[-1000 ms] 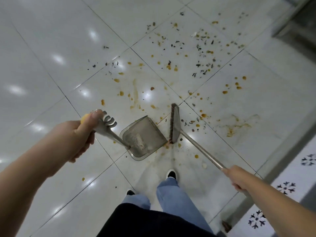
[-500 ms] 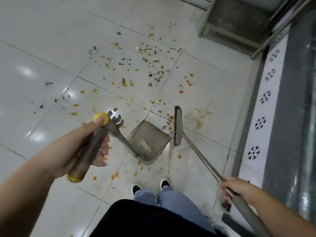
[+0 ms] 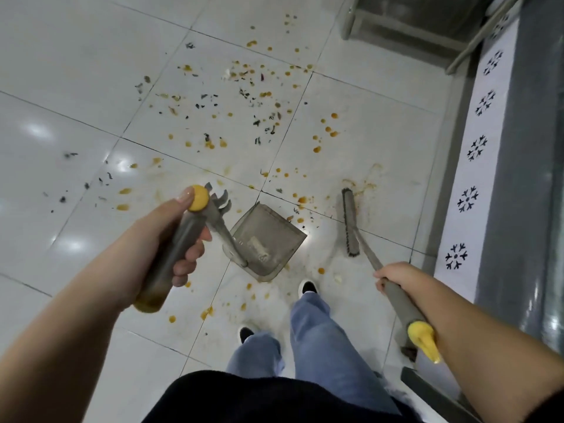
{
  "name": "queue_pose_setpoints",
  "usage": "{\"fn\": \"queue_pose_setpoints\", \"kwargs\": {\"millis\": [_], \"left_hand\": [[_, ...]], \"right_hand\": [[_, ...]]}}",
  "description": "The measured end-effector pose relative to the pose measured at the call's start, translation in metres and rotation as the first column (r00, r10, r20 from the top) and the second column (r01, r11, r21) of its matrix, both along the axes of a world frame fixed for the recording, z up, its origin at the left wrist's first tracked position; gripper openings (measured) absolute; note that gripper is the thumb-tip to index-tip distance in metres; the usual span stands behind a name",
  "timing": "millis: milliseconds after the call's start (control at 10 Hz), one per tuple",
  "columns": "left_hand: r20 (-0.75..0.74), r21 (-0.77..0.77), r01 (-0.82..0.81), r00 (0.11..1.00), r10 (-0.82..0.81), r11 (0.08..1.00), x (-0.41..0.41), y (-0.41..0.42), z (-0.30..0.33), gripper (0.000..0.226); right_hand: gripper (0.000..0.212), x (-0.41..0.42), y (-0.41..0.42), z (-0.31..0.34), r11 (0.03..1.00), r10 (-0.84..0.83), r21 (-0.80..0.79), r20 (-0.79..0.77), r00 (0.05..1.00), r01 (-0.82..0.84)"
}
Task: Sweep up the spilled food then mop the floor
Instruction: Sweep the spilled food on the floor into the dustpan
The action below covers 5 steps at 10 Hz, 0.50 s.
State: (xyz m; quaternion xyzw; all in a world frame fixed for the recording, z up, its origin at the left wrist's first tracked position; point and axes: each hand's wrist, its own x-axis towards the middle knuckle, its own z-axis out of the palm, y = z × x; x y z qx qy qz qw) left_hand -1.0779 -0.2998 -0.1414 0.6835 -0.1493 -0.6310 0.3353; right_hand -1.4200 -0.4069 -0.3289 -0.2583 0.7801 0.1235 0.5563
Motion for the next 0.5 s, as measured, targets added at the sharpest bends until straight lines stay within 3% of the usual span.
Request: {"fn": "queue_pose_setpoints", "kwargs": {"millis": [300,400,500], "left_hand": [[0.111,0.111,-0.148,0.985,0.135,0.983,-0.007,-0.033,-0.022,0.063],[0.162,0.059,-0.153,0.977,0.141,0.987,-0.003,-0.026,-0.028,0.058],[0.169,0.044,-0.240,0.958,0.230,0.970,0.008,-0.012,-0.028,0.060]], "right_hand": [[0.034,-0.001,-0.054,-0.036,0.907,-0.417,0.127,0.135,0.899,0.402],[0.031,0.010,-0.064,-0.039,0.920,-0.392,0.073,0.118,0.912,0.386],[0.028,0.025,-0.071,-0.045,0.973,-0.231,0.019,0.133,0.964,0.231]]}}
